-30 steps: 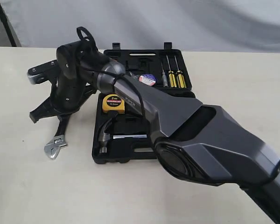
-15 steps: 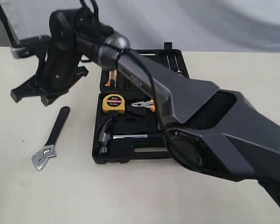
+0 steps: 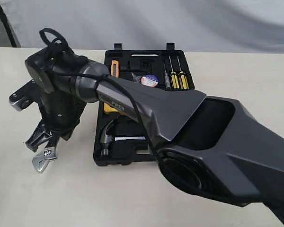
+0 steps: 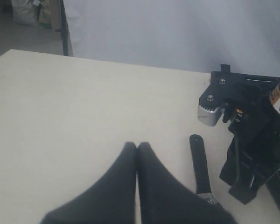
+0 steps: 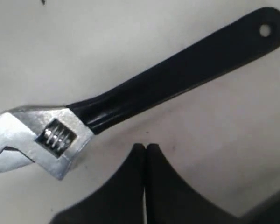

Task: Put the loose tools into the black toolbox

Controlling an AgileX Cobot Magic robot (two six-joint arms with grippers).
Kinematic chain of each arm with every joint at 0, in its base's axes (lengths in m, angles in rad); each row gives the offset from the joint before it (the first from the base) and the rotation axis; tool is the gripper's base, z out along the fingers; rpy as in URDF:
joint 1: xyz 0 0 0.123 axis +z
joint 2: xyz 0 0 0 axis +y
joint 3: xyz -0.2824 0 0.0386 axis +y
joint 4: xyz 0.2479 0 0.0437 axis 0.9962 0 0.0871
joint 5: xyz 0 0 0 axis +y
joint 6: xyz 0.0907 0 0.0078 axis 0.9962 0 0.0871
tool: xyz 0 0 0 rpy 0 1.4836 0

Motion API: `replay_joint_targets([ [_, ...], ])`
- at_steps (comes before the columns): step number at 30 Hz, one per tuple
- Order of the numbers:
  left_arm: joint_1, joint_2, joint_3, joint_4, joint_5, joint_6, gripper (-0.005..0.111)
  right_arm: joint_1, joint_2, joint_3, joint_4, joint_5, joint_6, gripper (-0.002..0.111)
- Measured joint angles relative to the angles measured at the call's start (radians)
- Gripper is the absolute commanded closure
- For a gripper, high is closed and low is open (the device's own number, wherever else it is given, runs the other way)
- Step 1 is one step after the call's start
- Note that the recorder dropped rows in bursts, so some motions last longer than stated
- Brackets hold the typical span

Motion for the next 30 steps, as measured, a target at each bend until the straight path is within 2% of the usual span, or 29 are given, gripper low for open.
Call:
replay_joint_targets([
  [4, 0.0, 0.0, 0.0, 0.0, 0.0, 0.0, 0.105, 0.005, 0.004, 0.005, 0.018, 0.0, -0.001, 0.109],
  [13, 0.0, 0.0, 0.0, 0.0, 0.0, 0.0, 0.105, 0.011, 0.031, 0.006, 0.222, 0.0, -0.04, 0.109],
  [22, 0.0, 0.0, 0.0, 0.0, 0.0, 0.0, 0.105, 0.01, -0.04, 0.006, 0.238, -0.006, -0.163, 0.109],
  [30, 0.0, 0.0, 0.0, 0.0, 0.0, 0.0, 0.105, -0.051, 0.008, 0.006, 0.23, -0.266, -0.179, 0.109],
])
